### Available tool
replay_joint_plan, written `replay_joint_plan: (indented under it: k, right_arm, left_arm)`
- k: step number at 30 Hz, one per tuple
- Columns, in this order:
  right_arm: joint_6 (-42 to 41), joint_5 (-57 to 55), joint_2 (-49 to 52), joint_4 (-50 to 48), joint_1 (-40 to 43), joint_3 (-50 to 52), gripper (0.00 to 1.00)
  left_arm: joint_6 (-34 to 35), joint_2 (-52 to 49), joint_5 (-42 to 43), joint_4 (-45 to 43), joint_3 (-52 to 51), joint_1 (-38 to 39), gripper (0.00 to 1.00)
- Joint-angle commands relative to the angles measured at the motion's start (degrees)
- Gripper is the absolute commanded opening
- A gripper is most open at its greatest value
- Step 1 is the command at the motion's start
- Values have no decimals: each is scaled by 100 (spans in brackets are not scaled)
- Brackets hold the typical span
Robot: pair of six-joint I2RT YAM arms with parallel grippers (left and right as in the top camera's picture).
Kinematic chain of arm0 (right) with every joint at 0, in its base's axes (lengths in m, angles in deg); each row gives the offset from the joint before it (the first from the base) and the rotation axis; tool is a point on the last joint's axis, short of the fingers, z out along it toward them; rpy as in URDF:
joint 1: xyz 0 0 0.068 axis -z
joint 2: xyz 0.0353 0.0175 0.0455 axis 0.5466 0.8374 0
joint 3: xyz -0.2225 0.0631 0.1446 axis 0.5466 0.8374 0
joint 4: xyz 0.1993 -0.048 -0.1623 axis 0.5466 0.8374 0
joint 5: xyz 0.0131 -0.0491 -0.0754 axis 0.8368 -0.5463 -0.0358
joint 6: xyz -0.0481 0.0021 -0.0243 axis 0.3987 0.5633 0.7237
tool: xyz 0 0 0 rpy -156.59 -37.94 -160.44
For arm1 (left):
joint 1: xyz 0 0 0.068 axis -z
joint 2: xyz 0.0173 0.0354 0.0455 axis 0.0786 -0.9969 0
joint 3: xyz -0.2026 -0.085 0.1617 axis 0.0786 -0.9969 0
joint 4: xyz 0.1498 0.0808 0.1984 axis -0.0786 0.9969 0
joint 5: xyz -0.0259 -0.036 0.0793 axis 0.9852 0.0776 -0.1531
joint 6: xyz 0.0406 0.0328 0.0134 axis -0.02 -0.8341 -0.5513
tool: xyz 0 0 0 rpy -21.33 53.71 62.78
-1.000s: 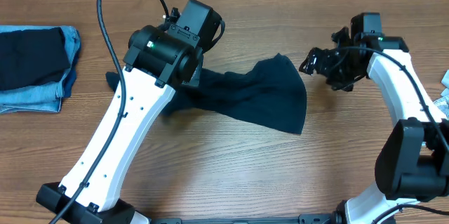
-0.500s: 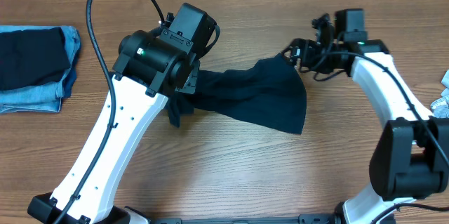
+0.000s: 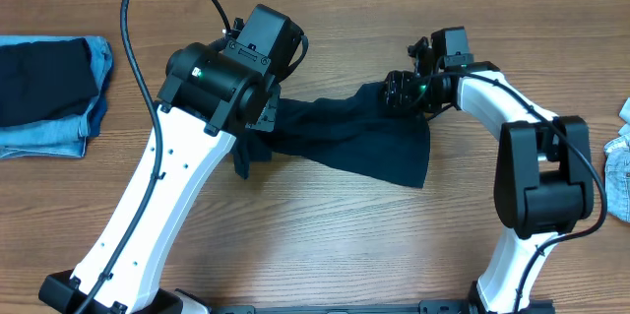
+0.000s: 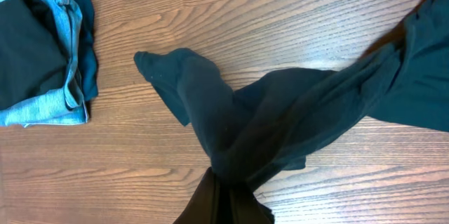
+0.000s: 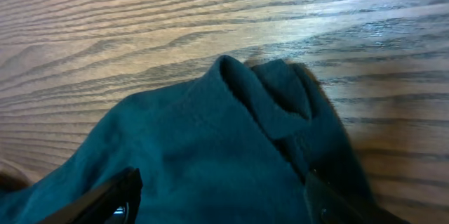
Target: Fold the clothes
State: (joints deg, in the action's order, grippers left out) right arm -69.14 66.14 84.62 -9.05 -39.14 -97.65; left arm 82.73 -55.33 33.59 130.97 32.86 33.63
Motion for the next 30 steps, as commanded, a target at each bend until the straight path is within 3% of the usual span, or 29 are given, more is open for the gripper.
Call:
replay_joint_plan:
  k: [1,11,14,20,30]
  right_arm:
    - [24,249,33,-129,11,15,75]
    - [70,446,59,-398,-4,15,67]
    - [66,83,59,-564,-2,15,75]
    - [68,-157,59,-599,-2,15,79]
    - [59,24,225,-509,-138,15,79]
  left_arm:
    - [-2,118,9,-11,9,-22,4]
    - [-2,118,9,-9,9,-22,4]
    - [-4,118,11,-7,9,-22,4]
    - [-2,118,11,-11,9,-22,4]
    - [-4,118,94,-79,9,-22,4]
